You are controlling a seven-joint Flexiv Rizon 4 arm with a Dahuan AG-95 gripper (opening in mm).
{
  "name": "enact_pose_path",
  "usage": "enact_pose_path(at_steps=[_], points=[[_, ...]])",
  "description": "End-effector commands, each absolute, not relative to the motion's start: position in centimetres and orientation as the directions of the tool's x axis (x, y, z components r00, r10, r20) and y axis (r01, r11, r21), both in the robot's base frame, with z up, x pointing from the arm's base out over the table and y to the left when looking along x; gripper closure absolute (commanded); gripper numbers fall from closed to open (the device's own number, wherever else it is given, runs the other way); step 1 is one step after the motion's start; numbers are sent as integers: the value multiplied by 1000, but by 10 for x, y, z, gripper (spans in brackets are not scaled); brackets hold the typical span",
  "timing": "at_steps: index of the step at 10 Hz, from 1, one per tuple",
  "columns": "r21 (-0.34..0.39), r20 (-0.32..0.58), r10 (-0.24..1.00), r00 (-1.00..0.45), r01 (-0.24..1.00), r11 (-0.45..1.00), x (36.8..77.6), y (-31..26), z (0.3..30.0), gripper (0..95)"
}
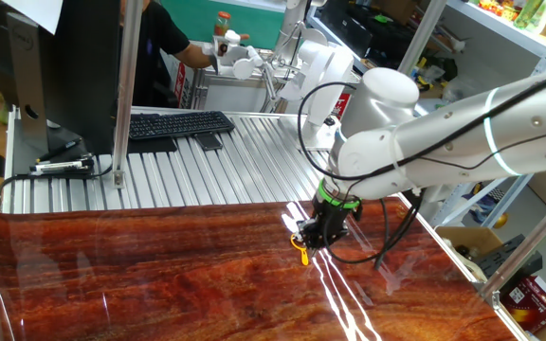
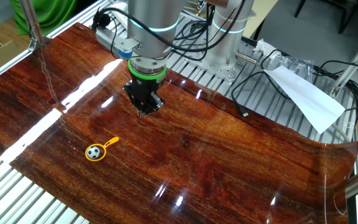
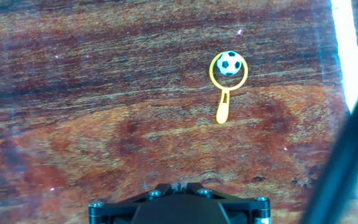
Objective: Attach the bubble ring to the ball
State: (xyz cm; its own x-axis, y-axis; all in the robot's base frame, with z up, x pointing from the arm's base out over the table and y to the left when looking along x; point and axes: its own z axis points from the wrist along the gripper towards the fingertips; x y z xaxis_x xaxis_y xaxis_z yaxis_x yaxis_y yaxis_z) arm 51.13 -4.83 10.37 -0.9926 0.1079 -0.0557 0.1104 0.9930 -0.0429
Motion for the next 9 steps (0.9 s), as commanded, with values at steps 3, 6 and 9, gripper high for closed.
enact_pose_path(at_steps=[3, 6, 9], points=[[-43, -39, 105, -994, 107, 993, 520, -51, 94, 950], [-34, -26, 103, -994, 104, 994, 532, -55, 89, 950], [-31, -26, 109, -994, 109, 994, 535, -57, 82, 950]])
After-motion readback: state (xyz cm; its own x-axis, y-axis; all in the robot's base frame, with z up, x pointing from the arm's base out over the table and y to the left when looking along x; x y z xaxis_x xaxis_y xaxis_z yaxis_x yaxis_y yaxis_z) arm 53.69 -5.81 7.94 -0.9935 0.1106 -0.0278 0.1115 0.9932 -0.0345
